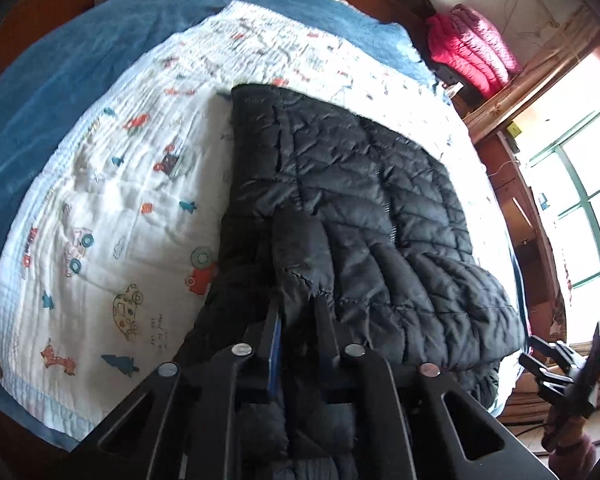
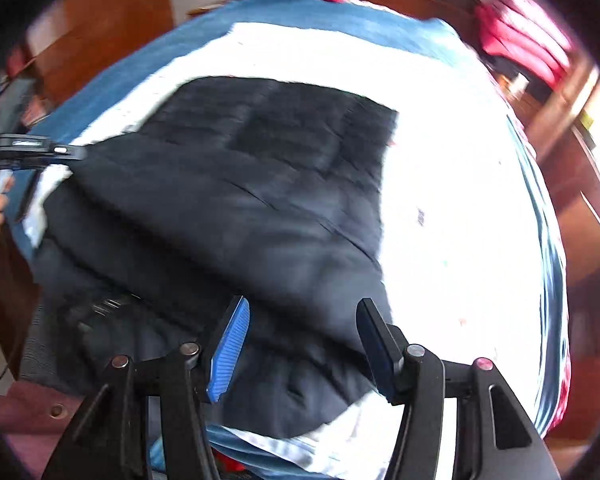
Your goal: Fold large clothes
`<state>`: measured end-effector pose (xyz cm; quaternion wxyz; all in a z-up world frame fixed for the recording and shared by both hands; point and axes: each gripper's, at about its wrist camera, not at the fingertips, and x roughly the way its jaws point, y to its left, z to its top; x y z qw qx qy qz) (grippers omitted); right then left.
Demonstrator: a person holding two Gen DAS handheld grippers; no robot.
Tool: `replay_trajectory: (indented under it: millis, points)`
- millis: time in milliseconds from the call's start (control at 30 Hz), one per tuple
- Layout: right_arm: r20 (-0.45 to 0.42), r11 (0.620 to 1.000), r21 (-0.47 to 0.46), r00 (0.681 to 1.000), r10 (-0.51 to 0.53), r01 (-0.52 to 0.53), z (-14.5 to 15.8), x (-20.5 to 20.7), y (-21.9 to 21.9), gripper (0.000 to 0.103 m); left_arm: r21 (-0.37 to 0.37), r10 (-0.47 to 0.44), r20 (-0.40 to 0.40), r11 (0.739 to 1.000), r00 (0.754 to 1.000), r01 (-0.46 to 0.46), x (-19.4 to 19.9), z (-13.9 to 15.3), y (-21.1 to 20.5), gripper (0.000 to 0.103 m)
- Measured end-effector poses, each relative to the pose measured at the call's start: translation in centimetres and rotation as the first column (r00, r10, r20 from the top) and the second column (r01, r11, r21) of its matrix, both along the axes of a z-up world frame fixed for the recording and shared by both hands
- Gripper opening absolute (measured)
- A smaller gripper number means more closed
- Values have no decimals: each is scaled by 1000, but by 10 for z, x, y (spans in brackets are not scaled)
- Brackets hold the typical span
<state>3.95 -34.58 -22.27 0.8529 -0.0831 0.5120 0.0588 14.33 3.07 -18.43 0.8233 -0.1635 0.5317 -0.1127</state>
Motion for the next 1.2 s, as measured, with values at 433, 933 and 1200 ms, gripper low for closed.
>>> replay_trajectory:
  millis: [433,933,1200]
  points:
    - [-67,953,106,958,-279,285,-40,-10,-76,61,66,10,52,998,999,-13,-63,34,3,9]
    - [-34,950,216,974,-222,224,24,-4,-85,66,71,44,-32,997,999,-41,-75,26,30,39]
    - [-42,959,280,999,-30,41,11,42,-12,66,-19,-25,57,999,998,27,-68,67,7,53]
